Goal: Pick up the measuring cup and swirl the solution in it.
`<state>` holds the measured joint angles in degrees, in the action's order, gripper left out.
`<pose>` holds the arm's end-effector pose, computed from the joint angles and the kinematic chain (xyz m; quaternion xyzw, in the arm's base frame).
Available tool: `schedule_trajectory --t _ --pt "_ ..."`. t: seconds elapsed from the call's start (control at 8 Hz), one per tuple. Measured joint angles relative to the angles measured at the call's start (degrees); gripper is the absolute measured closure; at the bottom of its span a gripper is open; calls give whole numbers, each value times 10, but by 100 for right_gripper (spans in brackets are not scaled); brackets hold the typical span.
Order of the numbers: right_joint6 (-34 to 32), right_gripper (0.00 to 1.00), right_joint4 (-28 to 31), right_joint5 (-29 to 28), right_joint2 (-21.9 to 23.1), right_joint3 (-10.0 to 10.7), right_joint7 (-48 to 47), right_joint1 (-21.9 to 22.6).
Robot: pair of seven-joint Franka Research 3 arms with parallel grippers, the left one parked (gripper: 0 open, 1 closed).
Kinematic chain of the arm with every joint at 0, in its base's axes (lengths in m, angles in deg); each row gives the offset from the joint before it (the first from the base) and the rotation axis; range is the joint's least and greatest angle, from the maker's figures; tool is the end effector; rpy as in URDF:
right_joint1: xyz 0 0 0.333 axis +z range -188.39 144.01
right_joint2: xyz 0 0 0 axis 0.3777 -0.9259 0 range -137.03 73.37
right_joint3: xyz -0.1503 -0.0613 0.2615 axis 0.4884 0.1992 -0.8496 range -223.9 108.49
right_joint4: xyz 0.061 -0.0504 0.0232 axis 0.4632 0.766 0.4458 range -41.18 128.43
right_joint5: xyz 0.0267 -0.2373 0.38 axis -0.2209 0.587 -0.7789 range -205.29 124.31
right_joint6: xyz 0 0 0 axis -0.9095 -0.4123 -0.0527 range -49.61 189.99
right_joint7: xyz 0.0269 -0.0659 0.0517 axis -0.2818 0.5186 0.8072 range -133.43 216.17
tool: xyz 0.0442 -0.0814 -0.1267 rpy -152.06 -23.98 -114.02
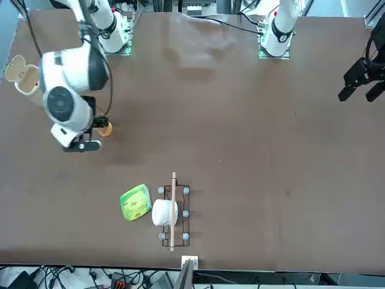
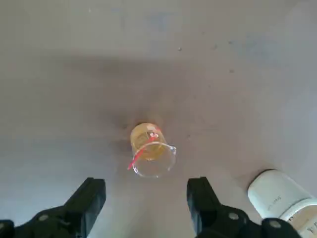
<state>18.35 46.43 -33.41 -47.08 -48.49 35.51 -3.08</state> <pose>0.6371 0.0972 0.3668 0.9856 0.0466 -0.1281 0.1003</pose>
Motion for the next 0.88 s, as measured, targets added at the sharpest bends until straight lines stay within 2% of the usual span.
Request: schedule_trajectory --t 0.38,0.88 --pt "-55 0 -72 -41 22 1 41 -56" --pt "-75 0 -109 -51 64 2 37 -62"
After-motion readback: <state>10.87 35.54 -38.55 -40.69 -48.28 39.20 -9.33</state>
